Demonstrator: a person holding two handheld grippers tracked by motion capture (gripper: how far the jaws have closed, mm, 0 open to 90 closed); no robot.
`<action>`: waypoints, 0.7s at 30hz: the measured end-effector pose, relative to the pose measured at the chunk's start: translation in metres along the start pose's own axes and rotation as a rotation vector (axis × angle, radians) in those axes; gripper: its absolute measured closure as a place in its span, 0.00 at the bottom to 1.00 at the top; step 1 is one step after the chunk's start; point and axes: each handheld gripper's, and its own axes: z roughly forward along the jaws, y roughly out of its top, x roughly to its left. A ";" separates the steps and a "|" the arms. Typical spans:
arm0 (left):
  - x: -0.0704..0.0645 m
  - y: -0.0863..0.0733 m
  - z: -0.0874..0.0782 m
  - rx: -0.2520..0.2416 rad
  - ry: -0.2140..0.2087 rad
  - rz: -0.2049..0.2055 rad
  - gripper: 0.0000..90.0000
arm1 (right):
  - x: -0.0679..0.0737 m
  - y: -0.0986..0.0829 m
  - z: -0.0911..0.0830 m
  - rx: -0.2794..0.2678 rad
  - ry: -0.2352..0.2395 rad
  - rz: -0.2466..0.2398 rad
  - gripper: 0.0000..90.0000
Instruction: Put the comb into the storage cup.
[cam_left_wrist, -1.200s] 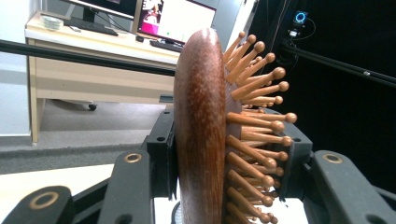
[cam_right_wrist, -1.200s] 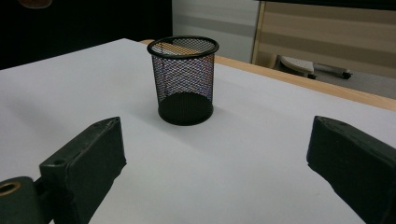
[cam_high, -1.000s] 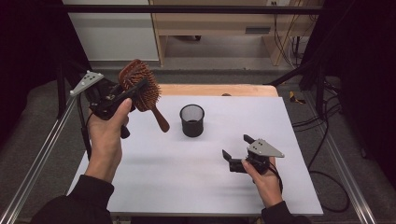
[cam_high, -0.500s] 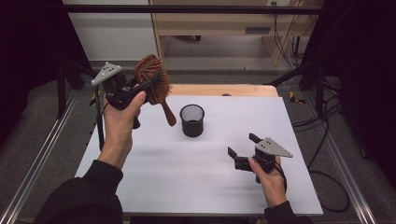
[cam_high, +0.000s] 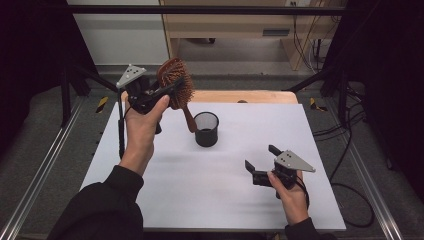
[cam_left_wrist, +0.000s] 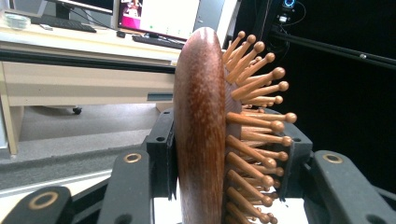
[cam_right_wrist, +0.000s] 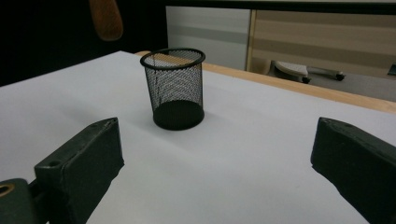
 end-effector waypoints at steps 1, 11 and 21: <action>0.000 0.000 0.000 0.000 0.000 0.000 0.57 | 0.000 -0.001 -0.002 0.006 -0.002 -0.007 0.03; 0.003 -0.001 0.020 -0.016 0.015 0.007 0.57 | -0.014 -0.012 -0.038 -0.050 -0.029 0.045 0.03; 0.006 -0.006 0.041 -0.018 0.029 -0.008 0.57 | -0.019 -0.016 -0.033 -0.050 -0.061 0.019 0.05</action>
